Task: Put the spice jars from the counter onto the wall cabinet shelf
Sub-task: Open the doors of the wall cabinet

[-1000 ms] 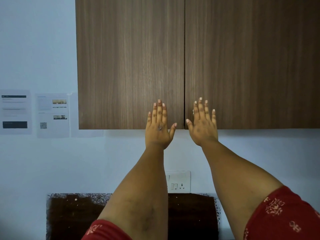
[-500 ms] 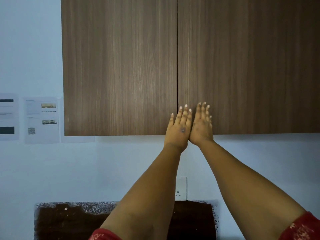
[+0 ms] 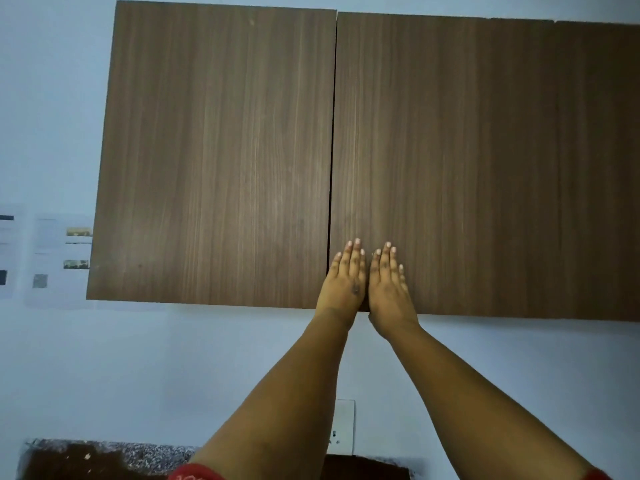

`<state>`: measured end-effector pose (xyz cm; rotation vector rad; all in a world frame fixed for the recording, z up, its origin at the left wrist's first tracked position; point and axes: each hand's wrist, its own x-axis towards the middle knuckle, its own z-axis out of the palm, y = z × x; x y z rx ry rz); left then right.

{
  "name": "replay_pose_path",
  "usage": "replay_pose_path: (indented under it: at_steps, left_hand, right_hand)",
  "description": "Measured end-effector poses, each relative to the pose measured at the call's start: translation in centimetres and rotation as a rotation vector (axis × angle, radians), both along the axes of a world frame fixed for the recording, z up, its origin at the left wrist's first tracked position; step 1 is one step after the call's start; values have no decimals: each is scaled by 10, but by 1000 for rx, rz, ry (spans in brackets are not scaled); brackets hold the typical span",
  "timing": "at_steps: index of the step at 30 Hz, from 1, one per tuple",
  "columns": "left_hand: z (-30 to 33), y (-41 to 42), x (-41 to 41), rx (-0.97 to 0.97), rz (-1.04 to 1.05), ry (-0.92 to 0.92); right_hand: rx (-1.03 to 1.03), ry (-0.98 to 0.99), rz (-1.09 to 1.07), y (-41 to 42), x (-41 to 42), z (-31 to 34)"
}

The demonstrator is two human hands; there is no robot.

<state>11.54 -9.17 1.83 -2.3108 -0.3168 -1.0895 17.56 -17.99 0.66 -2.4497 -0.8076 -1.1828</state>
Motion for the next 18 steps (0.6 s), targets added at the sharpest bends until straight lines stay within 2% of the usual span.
replay_pose_path:
  at_steps: [3,8,18]
  left_hand:
    - [-4,-7,1,-69,-5,3]
    - [-20,-17,-8,-70,-16,-67]
    - [-26,-57,-68,116,-73,-84]
  right_hand:
    - [-6,5,31,-5,1,2]
    - [115,-66,-6,-3,-14,-11]
    - [219,-66,37,-40,-54,-30]
